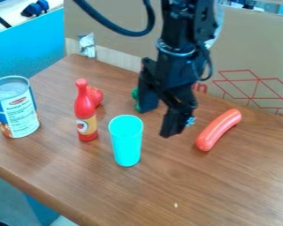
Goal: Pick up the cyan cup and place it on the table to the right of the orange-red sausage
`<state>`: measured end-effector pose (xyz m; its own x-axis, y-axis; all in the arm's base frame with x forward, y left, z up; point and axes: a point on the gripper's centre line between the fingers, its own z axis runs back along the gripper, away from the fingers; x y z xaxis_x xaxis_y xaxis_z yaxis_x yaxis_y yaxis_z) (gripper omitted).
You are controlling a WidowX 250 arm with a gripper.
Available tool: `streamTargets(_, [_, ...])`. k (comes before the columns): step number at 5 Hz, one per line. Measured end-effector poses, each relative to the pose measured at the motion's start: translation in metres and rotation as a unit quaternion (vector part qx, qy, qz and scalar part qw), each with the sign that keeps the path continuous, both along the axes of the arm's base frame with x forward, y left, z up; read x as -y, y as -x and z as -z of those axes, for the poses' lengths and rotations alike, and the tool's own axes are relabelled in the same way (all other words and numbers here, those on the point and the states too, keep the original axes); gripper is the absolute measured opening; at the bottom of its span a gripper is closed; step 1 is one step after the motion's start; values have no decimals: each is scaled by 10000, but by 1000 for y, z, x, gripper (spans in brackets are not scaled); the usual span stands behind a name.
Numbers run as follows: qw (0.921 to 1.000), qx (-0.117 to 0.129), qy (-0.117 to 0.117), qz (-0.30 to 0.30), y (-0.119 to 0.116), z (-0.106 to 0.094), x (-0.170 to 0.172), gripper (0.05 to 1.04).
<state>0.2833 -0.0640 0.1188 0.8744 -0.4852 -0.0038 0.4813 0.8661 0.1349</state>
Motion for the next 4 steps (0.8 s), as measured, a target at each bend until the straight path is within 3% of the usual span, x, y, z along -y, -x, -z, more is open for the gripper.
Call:
streamTargets(2, [9997,-163,205,-4,10,8,-23,1005])
streamTargets(3, [9992,-68,394,61,4,13,-24,1005])
streamTargets(4, [9986,-272,453,-26,2,25,-28,1005])
